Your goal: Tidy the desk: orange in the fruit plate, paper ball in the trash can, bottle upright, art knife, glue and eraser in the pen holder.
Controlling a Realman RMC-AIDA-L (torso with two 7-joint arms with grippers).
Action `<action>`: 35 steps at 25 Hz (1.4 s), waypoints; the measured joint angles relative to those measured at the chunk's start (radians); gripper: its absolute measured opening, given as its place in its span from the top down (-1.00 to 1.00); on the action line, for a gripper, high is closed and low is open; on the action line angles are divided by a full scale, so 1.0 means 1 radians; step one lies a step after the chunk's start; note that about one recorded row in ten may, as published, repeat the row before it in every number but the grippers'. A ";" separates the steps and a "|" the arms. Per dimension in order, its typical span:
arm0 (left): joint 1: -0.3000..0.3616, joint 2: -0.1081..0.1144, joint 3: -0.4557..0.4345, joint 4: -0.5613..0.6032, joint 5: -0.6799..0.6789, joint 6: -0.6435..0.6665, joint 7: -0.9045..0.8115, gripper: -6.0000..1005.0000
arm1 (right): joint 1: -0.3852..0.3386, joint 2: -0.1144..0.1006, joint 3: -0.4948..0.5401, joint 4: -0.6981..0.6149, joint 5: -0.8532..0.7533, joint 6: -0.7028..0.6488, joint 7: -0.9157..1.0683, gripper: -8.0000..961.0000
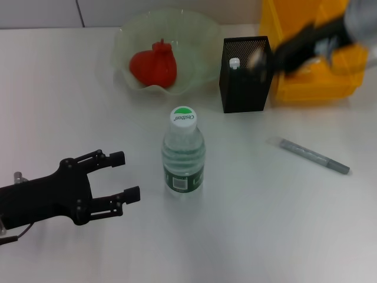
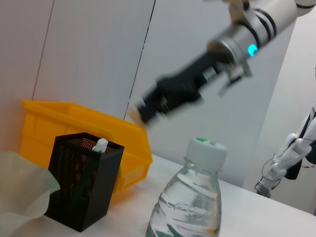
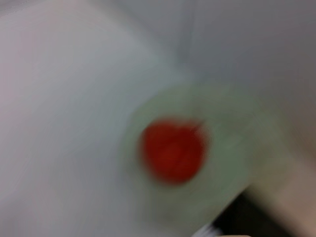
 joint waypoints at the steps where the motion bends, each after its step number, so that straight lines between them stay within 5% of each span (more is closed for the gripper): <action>1: -0.001 0.000 0.000 0.000 0.000 0.001 0.000 -0.68 | 0.014 -0.002 0.024 0.018 -0.003 0.036 0.006 0.41; 6: -0.002 0.000 0.002 0.000 0.000 0.002 -0.005 -0.68 | 0.136 -0.022 0.063 0.225 -0.059 0.177 0.029 0.39; 12: 0.002 -0.003 0.001 0.000 0.000 0.003 -0.006 -0.68 | 0.234 -0.003 0.043 0.446 -0.151 0.251 0.015 0.37; 21: -0.002 -0.003 0.000 0.000 0.000 -0.001 -0.006 -0.68 | 0.212 -0.001 0.026 0.411 -0.142 0.242 0.010 0.33; 24: -0.003 -0.003 0.000 0.000 0.000 -0.001 -0.006 -0.68 | 0.183 -0.001 0.026 0.307 -0.137 0.148 0.001 0.16; 27: -0.002 -0.001 0.000 0.000 0.000 0.003 -0.007 -0.68 | 0.144 -0.004 0.023 0.130 -0.149 -0.094 -0.035 -0.09; 30: -0.001 -0.001 0.000 0.000 0.000 0.000 -0.007 -0.68 | 0.125 -0.004 0.008 0.095 -0.166 -0.183 -0.047 -0.26; 35: -0.006 -0.001 0.000 0.002 0.000 -0.002 -0.008 -0.68 | 0.050 -0.001 -0.094 0.152 -0.235 -0.197 -0.048 -0.26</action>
